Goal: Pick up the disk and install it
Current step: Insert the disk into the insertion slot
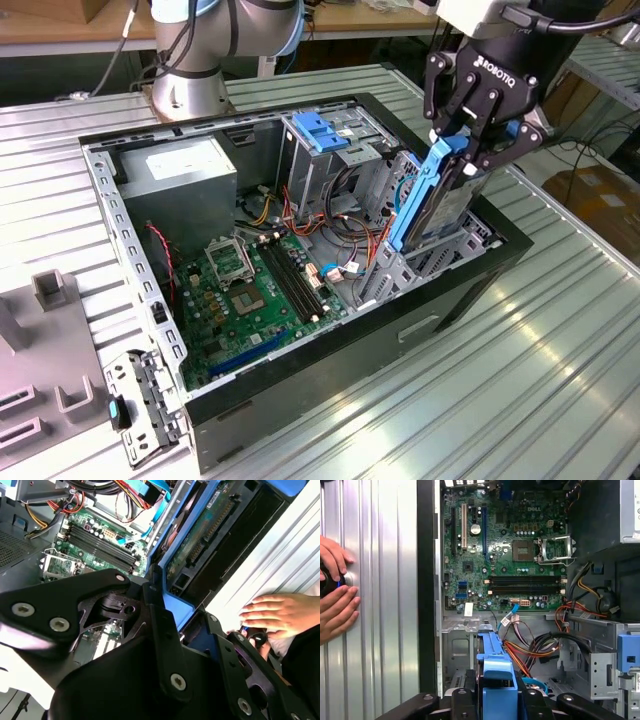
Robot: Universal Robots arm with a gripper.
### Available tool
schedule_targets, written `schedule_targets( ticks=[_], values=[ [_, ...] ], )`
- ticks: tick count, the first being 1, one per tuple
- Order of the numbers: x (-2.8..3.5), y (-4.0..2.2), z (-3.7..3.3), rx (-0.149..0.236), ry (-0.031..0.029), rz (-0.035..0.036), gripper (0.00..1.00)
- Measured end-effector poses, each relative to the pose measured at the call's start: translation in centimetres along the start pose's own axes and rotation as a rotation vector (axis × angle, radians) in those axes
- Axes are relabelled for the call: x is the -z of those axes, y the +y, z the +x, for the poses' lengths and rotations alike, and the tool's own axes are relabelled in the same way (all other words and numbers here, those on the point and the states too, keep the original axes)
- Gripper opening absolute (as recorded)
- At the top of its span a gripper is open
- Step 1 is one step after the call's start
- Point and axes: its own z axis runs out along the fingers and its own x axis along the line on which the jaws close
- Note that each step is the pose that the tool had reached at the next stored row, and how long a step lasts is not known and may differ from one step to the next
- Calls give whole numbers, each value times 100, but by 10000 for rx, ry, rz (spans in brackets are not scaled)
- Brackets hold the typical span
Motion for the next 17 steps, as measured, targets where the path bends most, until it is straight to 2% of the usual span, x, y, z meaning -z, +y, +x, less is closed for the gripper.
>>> schedule_targets(
  ticks=[5,11,14,17],
  values=[
    [-52,1,0,-1,7,-1,37],
    [-62,0,0,1,1,0,37],
    [-53,0,0,0,-6,2,37],
    [1,0,0,1,-6,0,37]
  ],
)
